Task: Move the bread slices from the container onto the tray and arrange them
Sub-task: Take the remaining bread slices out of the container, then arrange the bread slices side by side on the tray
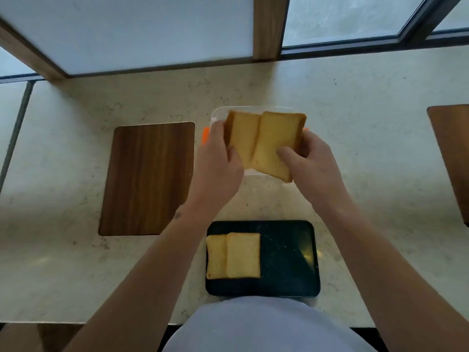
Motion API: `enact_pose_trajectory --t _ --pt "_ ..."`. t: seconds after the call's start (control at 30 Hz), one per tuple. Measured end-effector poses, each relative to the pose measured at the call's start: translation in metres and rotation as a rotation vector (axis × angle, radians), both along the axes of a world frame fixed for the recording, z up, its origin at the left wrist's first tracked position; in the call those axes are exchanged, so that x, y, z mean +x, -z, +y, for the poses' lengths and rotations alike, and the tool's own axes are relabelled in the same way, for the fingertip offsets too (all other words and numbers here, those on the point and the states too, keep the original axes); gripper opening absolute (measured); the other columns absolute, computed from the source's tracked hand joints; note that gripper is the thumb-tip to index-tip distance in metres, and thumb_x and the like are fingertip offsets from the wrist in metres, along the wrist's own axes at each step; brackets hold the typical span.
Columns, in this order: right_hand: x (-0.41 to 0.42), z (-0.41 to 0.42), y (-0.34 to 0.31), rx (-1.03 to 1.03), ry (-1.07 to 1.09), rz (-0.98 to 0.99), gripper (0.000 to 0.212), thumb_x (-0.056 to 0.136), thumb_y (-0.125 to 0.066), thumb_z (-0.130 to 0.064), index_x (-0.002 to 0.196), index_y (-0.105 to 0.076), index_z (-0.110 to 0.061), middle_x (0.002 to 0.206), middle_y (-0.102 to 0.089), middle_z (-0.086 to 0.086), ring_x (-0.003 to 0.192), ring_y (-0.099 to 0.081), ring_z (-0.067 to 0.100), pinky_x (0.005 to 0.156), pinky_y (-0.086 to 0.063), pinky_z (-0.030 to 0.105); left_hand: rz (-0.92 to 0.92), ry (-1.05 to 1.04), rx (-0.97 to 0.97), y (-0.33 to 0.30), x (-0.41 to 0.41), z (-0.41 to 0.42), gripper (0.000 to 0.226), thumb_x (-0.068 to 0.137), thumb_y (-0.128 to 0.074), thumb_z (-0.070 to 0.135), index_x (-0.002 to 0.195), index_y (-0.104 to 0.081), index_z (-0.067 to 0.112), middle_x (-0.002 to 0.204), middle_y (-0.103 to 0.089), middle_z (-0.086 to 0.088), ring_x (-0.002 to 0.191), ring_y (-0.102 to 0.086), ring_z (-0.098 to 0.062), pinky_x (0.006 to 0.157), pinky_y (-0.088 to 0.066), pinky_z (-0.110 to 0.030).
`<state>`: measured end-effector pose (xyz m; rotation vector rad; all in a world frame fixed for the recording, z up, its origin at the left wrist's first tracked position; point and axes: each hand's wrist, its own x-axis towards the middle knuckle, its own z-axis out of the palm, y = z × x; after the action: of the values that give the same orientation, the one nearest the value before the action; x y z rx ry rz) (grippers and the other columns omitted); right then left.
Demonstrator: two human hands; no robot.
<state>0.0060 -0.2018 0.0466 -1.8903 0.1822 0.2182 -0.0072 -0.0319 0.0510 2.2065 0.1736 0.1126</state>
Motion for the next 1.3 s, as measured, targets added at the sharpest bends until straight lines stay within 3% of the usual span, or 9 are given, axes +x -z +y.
enact_pose_trajectory --t 0.07,0.17,0.3,0.4,0.47,0.53,0.77,1.0,1.3 --pt "-0.035 -0.018 0.003 0.070 -0.003 0.073 0.017 0.088 -0.061 -0.030 0.100 -0.064 -0.020 0.095 -0.069 0.010 0.079 -0.065 0.023 0.061 -0.058 0.036 0.109 -0.057 -0.149 0.007 -0.036 0.014 0.027 0.096 -0.051 0.016 0.120 -0.049 0.028 0.082 -0.061 0.009 0.065 -0.060 0.002 0.052 -0.048 -0.011" --pt "-0.082 -0.036 0.029 0.132 0.024 0.258 0.011 0.095 -0.061 -0.026 0.100 -0.064 -0.035 0.093 -0.074 -0.010 0.083 -0.071 0.009 0.068 -0.060 0.030 0.355 -0.122 -0.305 0.037 -0.085 0.025 0.034 0.096 -0.055 0.014 0.126 -0.051 0.030 0.104 -0.065 0.015 0.093 -0.064 -0.001 0.081 -0.056 -0.029" --pt "-0.132 -0.051 0.079 0.037 0.029 0.445 0.007 0.095 -0.061 -0.022 0.100 -0.067 -0.023 0.092 -0.074 0.005 0.080 -0.070 0.023 0.072 -0.058 0.042 0.663 -0.191 -0.407 0.074 -0.134 0.032 0.045 0.093 -0.056 0.009 0.134 -0.050 0.027 0.110 -0.063 0.007 0.102 -0.062 -0.015 0.094 -0.052 -0.047" --pt "-0.152 -0.058 0.110 -0.021 -0.002 0.532 0.007 0.094 -0.062 -0.024 0.094 -0.065 -0.018 0.088 -0.066 0.015 0.066 -0.059 0.017 0.063 -0.046 0.035 0.795 -0.170 -0.406 0.092 -0.153 0.029 0.054 0.092 -0.055 0.006 0.142 -0.043 0.020 0.114 -0.056 0.008 0.103 -0.056 -0.012 0.088 -0.051 -0.037" --pt "-0.158 -0.062 0.124 -0.038 0.005 0.574 0.010 0.094 -0.061 -0.025 0.096 -0.065 -0.017 0.097 -0.068 0.020 0.072 -0.058 0.018 0.064 -0.045 0.035 0.828 -0.161 -0.369 0.100 -0.158 0.025 0.054 0.091 -0.055 0.007 0.143 -0.042 0.020 0.112 -0.053 0.009 0.099 -0.053 -0.008 0.080 -0.047 -0.031" --pt "-0.159 -0.063 0.135 -0.075 -0.004 0.588 0.008 0.094 -0.060 -0.025 0.097 -0.064 -0.018 0.101 -0.068 0.018 0.075 -0.059 0.019 0.063 -0.045 0.034 0.863 -0.149 -0.364 0.106 -0.159 0.020 0.055 0.091 -0.056 0.007 0.143 -0.042 0.021 0.119 -0.054 0.003 0.104 -0.054 -0.015 0.089 -0.049 -0.038" --pt "-0.154 -0.067 0.148 -0.383 -0.168 0.468 0.013 0.093 -0.059 -0.027 0.097 -0.063 -0.016 0.080 -0.066 0.005 0.065 -0.059 0.017 0.055 -0.044 0.032 0.925 -0.101 -0.349 0.125 -0.149 -0.007 0.049 0.090 -0.060 0.017 0.135 -0.046 0.030 0.110 -0.054 0.007 0.092 -0.053 -0.010 0.078 -0.052 -0.035" --pt "-0.152 -0.072 0.137 -0.613 -0.198 0.271 0.046 0.089 -0.060 -0.024 0.134 -0.056 -0.013 0.120 -0.059 0.005 0.103 -0.058 0.020 0.085 -0.053 0.038 0.741 0.064 -0.047 0.125 -0.155 -0.004 0.027 0.091 -0.060 0.023 0.113 -0.047 0.029 0.090 -0.060 0.003 0.078 -0.060 -0.011 0.058 -0.048 -0.023" --pt "-0.147 -0.066 0.144 -0.569 -0.212 0.331 0.050 0.088 -0.061 -0.024 0.136 -0.052 -0.012 0.126 -0.054 0.005 0.109 -0.055 0.020 0.087 -0.049 0.034 0.703 0.198 0.004 0.122 -0.179 0.011 0.017 0.094 -0.056 0.026 0.111 -0.057 0.026 0.094 -0.062 0.009 0.079 -0.061 -0.007 0.061 -0.045 -0.019"
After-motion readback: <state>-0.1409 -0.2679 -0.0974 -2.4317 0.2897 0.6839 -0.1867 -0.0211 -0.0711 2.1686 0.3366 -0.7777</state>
